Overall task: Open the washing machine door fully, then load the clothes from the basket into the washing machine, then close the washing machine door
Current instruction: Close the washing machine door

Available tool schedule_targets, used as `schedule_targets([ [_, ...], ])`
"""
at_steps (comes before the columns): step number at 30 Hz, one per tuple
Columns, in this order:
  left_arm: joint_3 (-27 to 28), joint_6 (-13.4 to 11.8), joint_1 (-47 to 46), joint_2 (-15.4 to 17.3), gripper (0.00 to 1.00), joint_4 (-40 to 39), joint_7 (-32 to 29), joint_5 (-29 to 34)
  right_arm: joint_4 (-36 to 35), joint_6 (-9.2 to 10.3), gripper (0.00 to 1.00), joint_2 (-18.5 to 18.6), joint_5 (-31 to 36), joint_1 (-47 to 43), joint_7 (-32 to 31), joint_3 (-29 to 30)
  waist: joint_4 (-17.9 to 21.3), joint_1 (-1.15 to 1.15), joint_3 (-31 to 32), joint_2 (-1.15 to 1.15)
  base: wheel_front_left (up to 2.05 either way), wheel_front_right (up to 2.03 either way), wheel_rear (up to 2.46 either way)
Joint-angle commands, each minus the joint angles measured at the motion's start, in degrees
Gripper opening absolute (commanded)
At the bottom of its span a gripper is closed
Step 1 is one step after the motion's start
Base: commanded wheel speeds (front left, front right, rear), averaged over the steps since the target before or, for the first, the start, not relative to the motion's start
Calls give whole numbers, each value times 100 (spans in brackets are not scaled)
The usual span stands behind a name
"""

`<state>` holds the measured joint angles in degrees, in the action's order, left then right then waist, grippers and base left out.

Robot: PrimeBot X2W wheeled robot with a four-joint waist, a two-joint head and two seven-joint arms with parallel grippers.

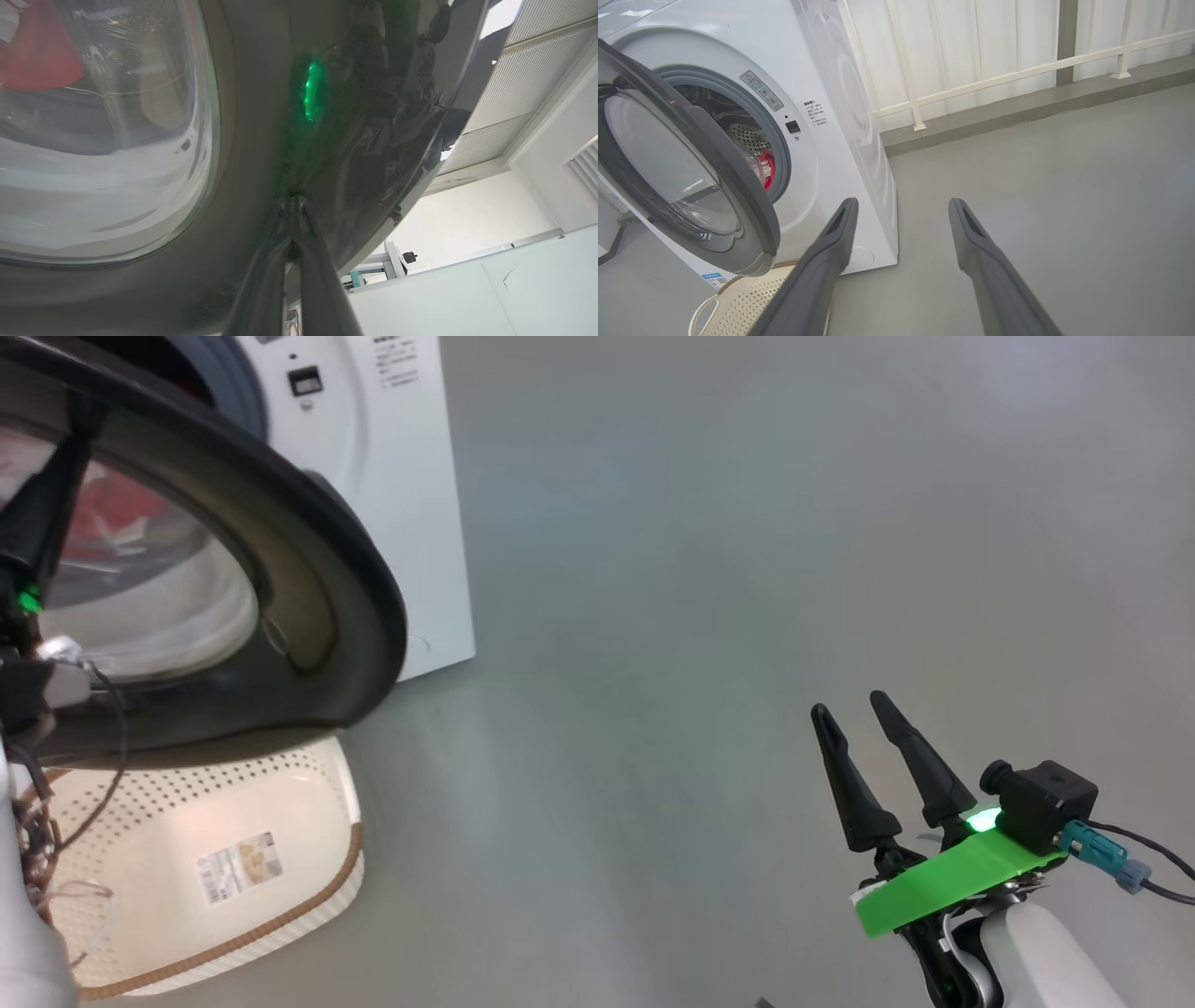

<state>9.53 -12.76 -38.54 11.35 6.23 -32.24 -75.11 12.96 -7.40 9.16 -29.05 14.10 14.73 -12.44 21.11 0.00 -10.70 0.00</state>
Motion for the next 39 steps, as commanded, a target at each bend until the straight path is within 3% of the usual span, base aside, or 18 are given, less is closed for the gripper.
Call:
schedule_targets([
  [1, 140, 119, -330, 282, 0, -5, 64, 82, -157, -9, 100, -6, 25, 129, 27, -88, 135, 0, -112, 0, 0, 0, 0],
  [16, 229, 480, -743, 387, 0, 819, 329, 142, -141, -9, 100, -39, 59, 95, 27, -85, 232, 0, -101, 0, 0, 0, 0],
  [35, 61, 732, -356, 257, 0, 648, 257, 160, -47, -9, 100, 130, 45, 108, 27, -191, -211, 0, 146, 0, 0, 0, 0],
  [36, 41, 751, -303, 261, 14, 611, 254, 181, -47, -9, 100, 138, 42, 107, 27, -192, -243, 0, 158, 0, 0, 0, 0],
  [37, 24, 766, -250, 265, 35, 572, 250, 200, -47, -9, 100, 145, 42, 106, 27, -192, -276, 0, 170, 0, 0, 0, 0],
  [38, 2, 788, -197, 274, 60, 524, 241, 223, -47, -9, 100, 152, 41, 103, 27, -189, -311, 0, 179, 0, 0, 0, 0],
  [39, -17, 809, -144, 279, 100, 475, 230, 237, -46, -9, 100, 159, 40, 103, 27, -184, -346, 0, 185, 0, 0, 0, 0],
])
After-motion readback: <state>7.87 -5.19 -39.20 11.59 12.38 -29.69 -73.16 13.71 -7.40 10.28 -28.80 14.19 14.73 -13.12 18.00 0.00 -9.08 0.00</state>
